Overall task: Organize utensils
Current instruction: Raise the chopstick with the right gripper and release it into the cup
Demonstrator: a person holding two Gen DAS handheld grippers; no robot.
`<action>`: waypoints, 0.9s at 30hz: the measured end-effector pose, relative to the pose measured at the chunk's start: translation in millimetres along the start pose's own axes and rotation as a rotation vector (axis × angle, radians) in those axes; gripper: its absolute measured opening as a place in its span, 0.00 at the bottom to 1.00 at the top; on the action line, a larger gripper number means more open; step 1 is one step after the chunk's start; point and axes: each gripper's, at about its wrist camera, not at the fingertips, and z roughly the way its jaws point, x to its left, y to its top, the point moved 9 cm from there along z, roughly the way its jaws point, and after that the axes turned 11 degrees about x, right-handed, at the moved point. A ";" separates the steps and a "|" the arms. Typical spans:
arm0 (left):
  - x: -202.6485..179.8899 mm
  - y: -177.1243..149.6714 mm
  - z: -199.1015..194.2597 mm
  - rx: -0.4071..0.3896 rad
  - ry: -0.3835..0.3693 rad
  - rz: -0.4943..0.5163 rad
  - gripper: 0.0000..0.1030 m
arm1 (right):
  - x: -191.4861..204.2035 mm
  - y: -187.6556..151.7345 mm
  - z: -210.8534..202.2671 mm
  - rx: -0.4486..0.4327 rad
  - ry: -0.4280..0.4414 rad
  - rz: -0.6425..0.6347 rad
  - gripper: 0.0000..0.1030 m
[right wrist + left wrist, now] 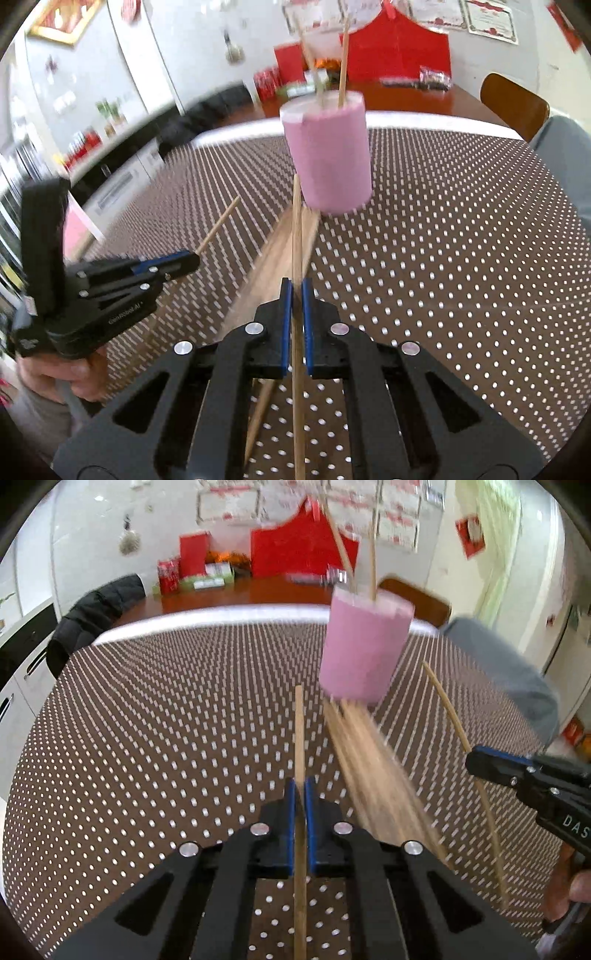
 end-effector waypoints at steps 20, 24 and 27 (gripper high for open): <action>-46.3 137.9 -126.2 -0.576 -0.156 0.059 0.05 | 9.8 117.2 -103.5 -0.362 0.106 -0.037 0.06; -55.7 164.6 -134.5 -0.671 -0.200 0.065 0.05 | 7.0 140.7 -111.8 -0.393 0.102 -0.057 0.06; -58.7 184.6 -136.9 -0.731 -0.223 0.065 0.05 | 4.3 156.3 -118.1 -0.416 0.105 -0.065 0.06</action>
